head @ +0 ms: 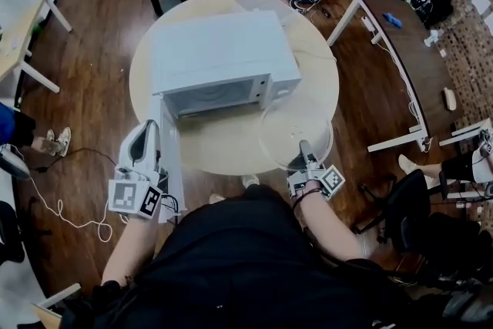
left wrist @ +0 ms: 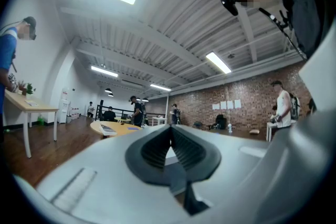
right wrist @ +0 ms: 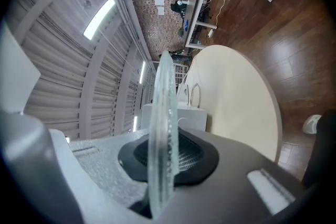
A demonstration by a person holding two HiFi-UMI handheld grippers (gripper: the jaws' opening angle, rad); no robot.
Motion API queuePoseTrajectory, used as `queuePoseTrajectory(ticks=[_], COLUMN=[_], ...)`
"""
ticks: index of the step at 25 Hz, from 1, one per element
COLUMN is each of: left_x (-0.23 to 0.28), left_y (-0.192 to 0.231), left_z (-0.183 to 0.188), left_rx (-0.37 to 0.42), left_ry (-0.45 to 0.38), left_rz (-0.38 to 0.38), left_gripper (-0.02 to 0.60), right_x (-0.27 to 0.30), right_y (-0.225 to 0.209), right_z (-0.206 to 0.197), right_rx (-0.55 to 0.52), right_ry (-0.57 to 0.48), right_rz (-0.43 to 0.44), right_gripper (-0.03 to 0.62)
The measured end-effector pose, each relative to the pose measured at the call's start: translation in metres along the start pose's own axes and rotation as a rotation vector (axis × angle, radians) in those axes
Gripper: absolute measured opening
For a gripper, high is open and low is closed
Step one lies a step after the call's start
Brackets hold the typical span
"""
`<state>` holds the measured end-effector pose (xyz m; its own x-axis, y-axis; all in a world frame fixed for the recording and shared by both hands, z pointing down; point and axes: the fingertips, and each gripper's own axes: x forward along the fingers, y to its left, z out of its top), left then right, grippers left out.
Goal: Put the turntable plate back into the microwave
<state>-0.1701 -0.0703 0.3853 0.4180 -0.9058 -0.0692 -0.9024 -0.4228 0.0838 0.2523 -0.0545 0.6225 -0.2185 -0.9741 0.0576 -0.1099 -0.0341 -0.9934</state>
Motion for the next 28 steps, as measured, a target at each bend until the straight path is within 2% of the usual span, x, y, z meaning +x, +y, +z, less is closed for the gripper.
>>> queuePoseTrajectory(ticks=[28], left_x=[-0.022], left_y=[-0.01], left_z=[0.001], left_rx=[0.023], left_ry=[-0.035], left_rz=[0.051], left_gripper=[0.003], right_x=[0.019], right_y=[0.001], right_z=[-0.055], right_rx=[0.016], right_ry=[0.216], right_rz=[0.028], right_gripper=[0.028])
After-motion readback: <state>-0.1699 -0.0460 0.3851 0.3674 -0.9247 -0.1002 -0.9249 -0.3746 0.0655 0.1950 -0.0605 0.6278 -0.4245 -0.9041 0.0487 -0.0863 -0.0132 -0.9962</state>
